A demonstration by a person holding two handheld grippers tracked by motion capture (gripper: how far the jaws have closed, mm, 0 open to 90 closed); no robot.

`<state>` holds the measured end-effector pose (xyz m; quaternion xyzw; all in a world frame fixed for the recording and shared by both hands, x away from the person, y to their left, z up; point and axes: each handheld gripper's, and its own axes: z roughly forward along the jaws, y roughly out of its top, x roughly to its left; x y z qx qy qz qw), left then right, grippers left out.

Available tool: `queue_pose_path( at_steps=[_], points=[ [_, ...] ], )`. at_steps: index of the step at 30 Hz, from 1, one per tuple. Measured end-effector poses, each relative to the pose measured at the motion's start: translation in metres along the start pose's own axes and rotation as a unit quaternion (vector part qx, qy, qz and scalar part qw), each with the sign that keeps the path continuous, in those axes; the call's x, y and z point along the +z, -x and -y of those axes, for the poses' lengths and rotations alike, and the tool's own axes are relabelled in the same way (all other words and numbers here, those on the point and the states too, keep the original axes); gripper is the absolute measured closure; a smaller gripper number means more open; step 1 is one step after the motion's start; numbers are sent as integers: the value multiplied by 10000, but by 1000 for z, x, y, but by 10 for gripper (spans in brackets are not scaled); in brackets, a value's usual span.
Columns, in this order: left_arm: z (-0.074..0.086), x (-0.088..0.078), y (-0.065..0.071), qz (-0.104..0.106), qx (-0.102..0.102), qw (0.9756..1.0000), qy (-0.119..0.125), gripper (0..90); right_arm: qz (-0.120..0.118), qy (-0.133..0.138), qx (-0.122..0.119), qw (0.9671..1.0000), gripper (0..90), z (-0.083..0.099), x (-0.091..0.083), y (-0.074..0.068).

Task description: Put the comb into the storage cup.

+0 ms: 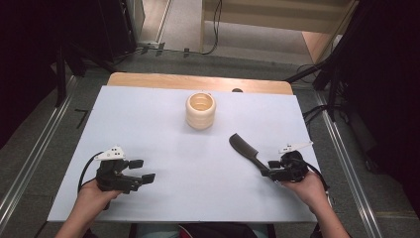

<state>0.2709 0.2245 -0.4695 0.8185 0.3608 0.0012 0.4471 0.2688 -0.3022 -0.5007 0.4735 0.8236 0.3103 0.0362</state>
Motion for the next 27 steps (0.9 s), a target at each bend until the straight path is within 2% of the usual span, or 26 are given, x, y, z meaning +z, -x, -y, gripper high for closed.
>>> queue_pose_path(
  at_steps=[7, 12, 22, 27],
  points=[
    [0, 0, 0, -3, -1, 10000, -1, 222, 108, -144, 27, 9998, 594, 3, 0, 0],
    [0, 0, 0, -11, 1, 10000, -3, 222, 167, -270, -87, 9995, 672, 2, 0, -3],
    [0, 1, 1, -8, -9, 10000, -21, 222, 513, -527, -403, 9965, 691, -2, 3, -14],
    [0, 2, 1, -6, -16, 10000, -23, 240, 590, -577, -393, 9958, 697, -3, 4, -15]
  ],
)
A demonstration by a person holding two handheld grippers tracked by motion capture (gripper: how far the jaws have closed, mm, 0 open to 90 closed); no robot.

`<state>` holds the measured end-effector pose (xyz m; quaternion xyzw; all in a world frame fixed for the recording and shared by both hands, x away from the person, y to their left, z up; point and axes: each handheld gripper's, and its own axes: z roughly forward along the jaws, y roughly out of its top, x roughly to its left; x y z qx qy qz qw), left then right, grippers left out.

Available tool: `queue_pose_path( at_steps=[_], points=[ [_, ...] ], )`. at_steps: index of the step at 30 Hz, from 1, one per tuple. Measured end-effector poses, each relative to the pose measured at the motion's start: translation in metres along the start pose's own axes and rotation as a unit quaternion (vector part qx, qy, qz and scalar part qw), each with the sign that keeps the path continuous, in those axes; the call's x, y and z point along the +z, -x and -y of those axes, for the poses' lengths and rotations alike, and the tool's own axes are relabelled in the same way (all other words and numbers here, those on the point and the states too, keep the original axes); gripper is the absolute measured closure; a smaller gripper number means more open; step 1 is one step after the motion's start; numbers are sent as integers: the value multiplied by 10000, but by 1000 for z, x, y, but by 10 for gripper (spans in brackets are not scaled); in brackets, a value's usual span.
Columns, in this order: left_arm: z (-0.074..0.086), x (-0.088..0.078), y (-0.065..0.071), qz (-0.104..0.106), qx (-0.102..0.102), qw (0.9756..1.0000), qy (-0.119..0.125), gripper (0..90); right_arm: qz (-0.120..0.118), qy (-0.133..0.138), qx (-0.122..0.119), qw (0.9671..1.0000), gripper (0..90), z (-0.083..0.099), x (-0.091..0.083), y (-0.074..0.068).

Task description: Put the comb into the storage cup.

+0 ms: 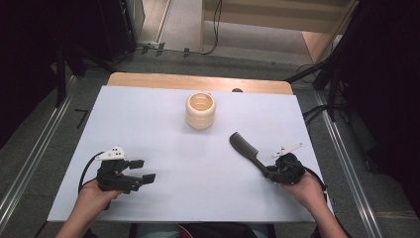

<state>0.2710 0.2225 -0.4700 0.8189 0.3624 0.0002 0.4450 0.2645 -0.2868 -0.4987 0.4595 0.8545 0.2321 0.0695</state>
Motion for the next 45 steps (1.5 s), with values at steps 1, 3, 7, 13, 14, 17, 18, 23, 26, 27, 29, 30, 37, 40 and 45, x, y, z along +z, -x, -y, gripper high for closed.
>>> queue_pose_path(
  at_steps=[1, 3, 7, 13, 14, 17, 18, 23, 26, 27, 29, 30, 37, 40, 45],
  points=[
    [0, 0, 0, 12, -4, 10000, 3, 240, 5, -31, 17, 10000, 699, 0, 0, 0],
    [-1, 1, 0, 36, -30, 10000, -12, 240, -24, -47, 88, 9999, 702, -2, 1, 0],
    [-2, 2, 0, 26, -66, 10000, -44, 240, -62, -13, 68, 10000, 704, -1, 0, 2],
    [-3, 3, -1, 41, -104, 9999, -46, 240, -216, -39, 184, 9996, 704, -2, 0, 6],
    [-3, 3, -1, 31, -151, 9999, -33, 240, -227, -48, 160, 9996, 704, -3, -1, 7],
    [-4, 3, -1, 39, -165, 9999, 9, 240, -255, -50, 207, 9994, 705, -3, -1, 7],
    [-4, 3, -1, 44, -185, 9998, 13, 240, -275, -40, 229, 9994, 705, -3, -1, 8],
    [-5, 4, -3, 91, -340, 9994, -43, 239, -403, 150, 381, 9984, 704, -6, -6, 7],
    [-6, 5, -3, 96, -381, 9992, -85, 240, -486, 323, 424, 9974, 704, -7, -10, 7],
    [-6, 5, -3, 96, -381, 9992, -85, 240, -492, 363, 427, 9972, 704, -7, -11, 7],
    [-7, 5, -2, 105, -374, 9992, -96, 240, -525, 457, 428, 9967, 704, -8, -14, 6],
    [-7, 5, -2, 105, -374, 9992, -96, 239, -525, 457, 428, 9967, 704, -8, -14, 6],
    [-10, 6, -1, 119, -395, 9991, -30, 221, -647, 814, 469, 9935, 704, -12, -21, 3],
    [-12, 7, 0, 76, -408, 9991, -13, 221, -716, 949, 457, 9918, 704, -14, -23, 0],
    [-14, 9, 2, 120, -495, 9987, -97, 221, -701, 1106, 380, 9907, 704, -18, -26, -6]
  ],
)
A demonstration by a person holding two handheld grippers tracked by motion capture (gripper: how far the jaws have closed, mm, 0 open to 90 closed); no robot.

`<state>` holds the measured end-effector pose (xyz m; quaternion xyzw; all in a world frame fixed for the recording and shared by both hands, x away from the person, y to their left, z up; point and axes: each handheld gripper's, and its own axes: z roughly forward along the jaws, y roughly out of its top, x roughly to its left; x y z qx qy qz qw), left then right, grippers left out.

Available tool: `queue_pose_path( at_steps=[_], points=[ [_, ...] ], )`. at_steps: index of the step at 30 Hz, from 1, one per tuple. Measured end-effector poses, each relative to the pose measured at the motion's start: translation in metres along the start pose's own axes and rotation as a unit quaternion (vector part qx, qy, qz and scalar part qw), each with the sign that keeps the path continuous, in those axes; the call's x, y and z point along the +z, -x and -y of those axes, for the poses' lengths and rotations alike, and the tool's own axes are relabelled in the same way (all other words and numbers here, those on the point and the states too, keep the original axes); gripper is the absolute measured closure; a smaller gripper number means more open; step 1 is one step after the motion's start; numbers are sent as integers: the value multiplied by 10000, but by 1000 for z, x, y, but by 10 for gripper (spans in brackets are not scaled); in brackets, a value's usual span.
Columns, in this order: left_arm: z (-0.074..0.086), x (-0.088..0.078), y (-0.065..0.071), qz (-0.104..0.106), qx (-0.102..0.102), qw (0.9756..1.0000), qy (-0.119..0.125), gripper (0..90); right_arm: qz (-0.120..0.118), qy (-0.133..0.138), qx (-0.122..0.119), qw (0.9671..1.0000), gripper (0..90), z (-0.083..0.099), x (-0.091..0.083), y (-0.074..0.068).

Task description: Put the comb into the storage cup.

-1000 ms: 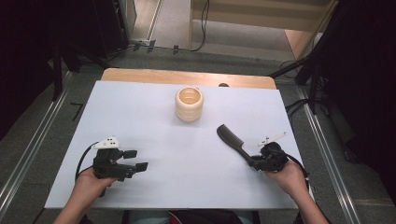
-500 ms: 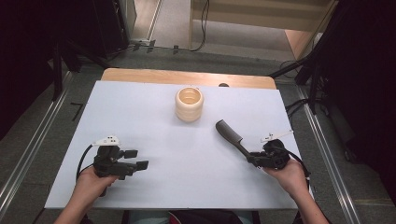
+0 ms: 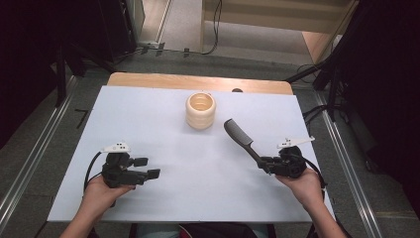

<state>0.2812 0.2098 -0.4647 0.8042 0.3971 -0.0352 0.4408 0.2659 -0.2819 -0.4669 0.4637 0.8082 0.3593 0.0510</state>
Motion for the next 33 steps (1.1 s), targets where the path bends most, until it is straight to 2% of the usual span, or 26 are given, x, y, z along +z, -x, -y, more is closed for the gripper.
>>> queue_pose_path(
  at_steps=[7, 16, 28, 33],
  points=[
    [-6, 0, 2, 44, -193, 9998, 44, 227, -130, 301, -24, 9995, 704, -6, -4, -8],
    [-13, 1, 5, -39, -224, 9996, 147, 227, -178, 536, -98, 9984, 704, -14, -4, -19],
    [-22, 3, 10, -20, -253, 9991, 352, 227, -366, 606, -173, 9973, 704, -25, 5, -35],
    [-25, 3, 10, -9, -270, 9990, 364, 228, -431, 621, -253, 9968, 704, -30, 10, -42]
  ],
)
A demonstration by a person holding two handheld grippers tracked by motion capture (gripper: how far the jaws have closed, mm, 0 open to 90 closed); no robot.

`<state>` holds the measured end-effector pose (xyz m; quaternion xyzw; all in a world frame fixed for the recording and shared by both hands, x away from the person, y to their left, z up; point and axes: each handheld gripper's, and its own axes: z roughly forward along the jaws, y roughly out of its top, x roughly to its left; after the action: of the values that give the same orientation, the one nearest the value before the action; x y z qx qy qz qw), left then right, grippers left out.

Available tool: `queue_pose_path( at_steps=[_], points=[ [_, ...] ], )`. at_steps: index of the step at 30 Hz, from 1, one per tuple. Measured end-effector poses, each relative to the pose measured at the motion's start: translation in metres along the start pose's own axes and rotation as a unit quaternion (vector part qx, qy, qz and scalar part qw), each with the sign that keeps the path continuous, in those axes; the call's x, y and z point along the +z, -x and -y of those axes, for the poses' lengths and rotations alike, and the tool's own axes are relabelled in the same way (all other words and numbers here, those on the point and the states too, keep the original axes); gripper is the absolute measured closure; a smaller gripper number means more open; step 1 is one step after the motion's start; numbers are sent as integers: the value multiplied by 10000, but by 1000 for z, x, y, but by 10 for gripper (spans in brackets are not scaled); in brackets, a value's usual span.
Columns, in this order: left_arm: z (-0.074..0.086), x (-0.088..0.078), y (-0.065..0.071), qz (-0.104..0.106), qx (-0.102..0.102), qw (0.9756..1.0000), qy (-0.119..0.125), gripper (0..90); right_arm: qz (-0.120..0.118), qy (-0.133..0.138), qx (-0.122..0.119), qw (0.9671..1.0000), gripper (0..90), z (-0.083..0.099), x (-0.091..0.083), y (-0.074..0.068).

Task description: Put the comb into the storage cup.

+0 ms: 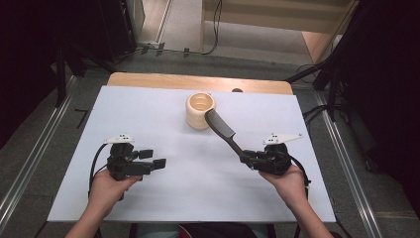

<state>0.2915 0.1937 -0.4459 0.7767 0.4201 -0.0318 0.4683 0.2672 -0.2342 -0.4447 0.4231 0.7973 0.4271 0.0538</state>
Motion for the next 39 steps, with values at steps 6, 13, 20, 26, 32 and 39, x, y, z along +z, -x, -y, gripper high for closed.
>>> queue_pose_path(
  at_steps=[6, 13, 20, 26, 32, 39],
  points=[
    [-3, 1, 0, -24, -72, 10000, 62, 228, -39, 25, -76, 10000, 704, -7, 7, -7],
    [-6, 2, 2, -109, -99, 9998, 141, 228, -105, 58, -169, 9998, 704, -14, 16, -13],
    [-9, 4, 4, -276, -110, 9995, 125, 238, -165, 93, -272, 9995, 704, -21, 24, -20],
    [-11, 4, 5, -293, -186, 9991, 229, 238, -180, 113, -352, 9992, 704, -26, 31, -26],
    [-14, 6, 6, -314, -251, 9987, 313, 238, -172, 130, -426, 9989, 704, -32, 41, -32],
    [-18, 8, 8, -312, -305, 9982, 420, 238, -138, 157, -437, 9988, 704, -36, 49, -37]
  ],
)
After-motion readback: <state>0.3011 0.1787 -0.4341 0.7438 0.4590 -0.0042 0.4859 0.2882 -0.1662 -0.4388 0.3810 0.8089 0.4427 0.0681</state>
